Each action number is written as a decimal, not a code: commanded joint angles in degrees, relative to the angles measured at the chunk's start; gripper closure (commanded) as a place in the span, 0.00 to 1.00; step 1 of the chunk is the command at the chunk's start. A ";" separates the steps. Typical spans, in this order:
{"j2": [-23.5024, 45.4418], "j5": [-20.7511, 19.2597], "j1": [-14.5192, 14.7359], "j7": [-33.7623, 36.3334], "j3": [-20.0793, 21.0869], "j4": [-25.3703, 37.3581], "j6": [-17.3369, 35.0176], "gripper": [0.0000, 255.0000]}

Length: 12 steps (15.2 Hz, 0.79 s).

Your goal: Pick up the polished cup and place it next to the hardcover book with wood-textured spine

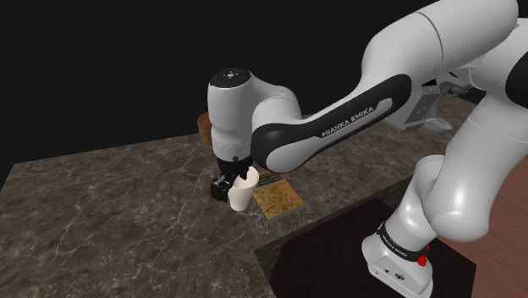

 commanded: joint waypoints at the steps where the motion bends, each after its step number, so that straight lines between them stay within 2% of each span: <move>1: -0.87 0.58 0.08 -0.38 0.14 1.02 -1.80 0.00; 4: -2.88 1.89 0.32 -1.25 0.45 4.28 -6.88 0.00; 12: -2.88 1.89 0.32 -1.25 0.45 4.28 -6.88 0.00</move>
